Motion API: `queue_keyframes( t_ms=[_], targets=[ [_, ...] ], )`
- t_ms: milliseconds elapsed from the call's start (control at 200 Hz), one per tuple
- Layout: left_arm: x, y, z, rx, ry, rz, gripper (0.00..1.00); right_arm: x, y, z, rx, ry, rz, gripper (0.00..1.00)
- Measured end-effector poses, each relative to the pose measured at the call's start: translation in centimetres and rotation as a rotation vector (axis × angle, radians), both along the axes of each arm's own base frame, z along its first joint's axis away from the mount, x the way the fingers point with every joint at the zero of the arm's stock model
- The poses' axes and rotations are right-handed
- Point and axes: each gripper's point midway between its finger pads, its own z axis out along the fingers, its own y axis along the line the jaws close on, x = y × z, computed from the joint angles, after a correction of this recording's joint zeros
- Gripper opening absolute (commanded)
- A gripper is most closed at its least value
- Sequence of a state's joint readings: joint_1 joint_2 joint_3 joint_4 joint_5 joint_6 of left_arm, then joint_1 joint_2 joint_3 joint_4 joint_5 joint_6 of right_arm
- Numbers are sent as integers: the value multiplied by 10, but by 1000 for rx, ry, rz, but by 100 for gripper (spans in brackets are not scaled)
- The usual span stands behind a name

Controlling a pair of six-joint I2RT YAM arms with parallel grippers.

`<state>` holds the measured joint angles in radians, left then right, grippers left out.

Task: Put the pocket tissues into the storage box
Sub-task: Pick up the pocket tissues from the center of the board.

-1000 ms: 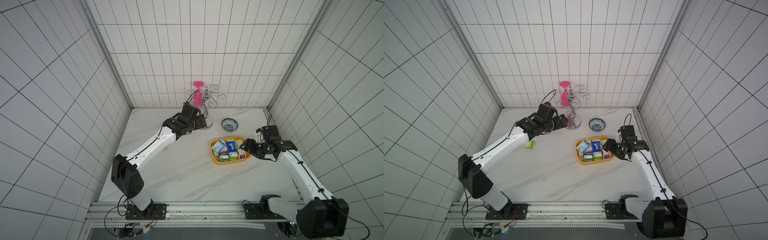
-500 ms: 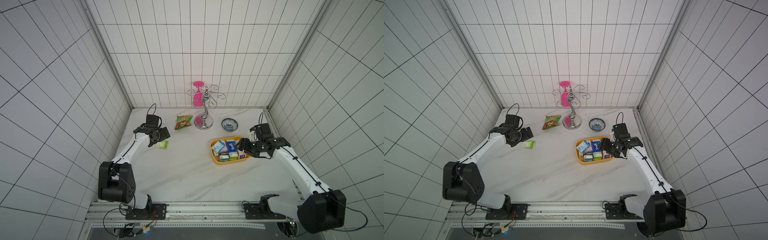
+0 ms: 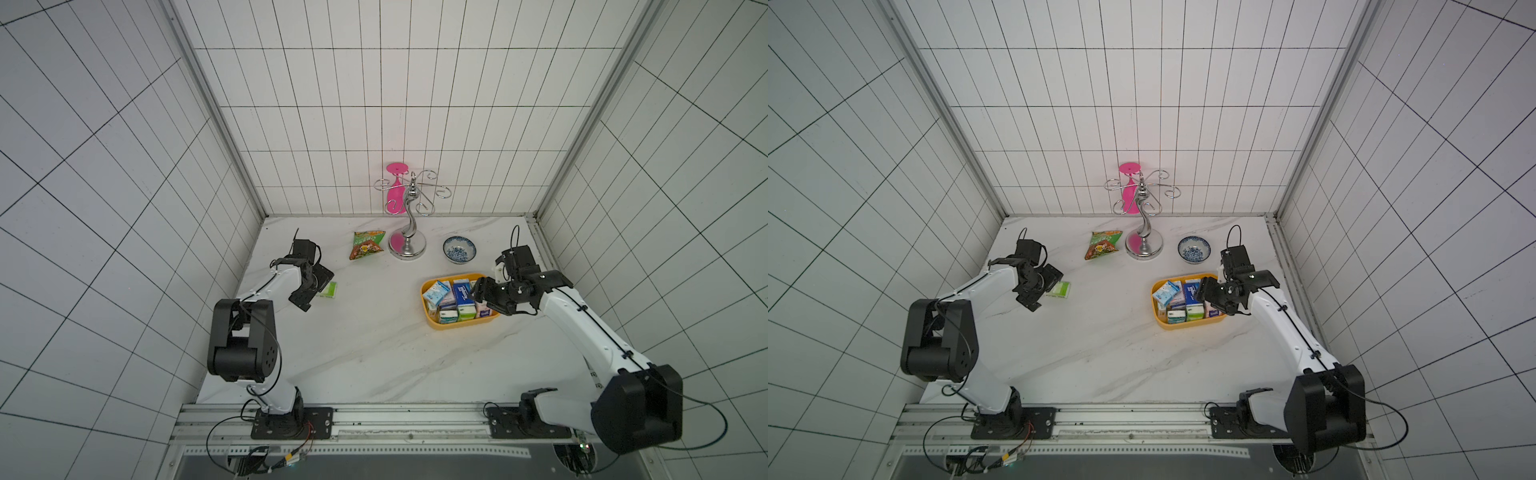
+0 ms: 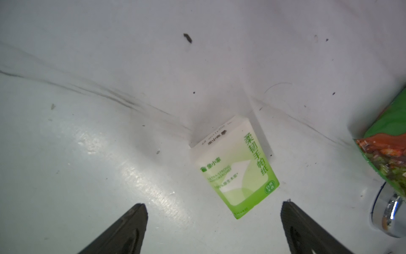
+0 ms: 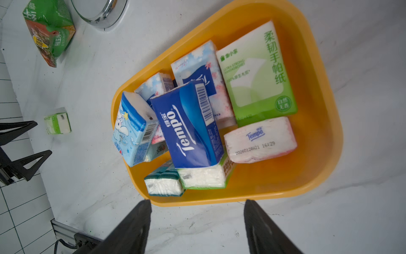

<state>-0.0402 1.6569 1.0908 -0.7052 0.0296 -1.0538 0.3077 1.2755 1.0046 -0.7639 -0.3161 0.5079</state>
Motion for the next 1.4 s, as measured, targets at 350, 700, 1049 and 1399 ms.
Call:
queue_keyframes(
  t_ms=[350, 700, 1049, 1399],
  targets=[
    [30, -8, -17, -92, 23, 227, 93, 0, -5, 1, -26, -13, -6, 71],
    [27, -11, -36, -96, 72, 259, 69, 1, -9, 0, -52, -20, -10, 72],
    [29, -14, -38, -95, 64, 208, 48, 6, -29, -3, -115, -30, -45, 73],
    [34, -47, 37, -5, -113, -99, 49, 35, -83, -11, -67, -20, -211, 72]
  ],
)
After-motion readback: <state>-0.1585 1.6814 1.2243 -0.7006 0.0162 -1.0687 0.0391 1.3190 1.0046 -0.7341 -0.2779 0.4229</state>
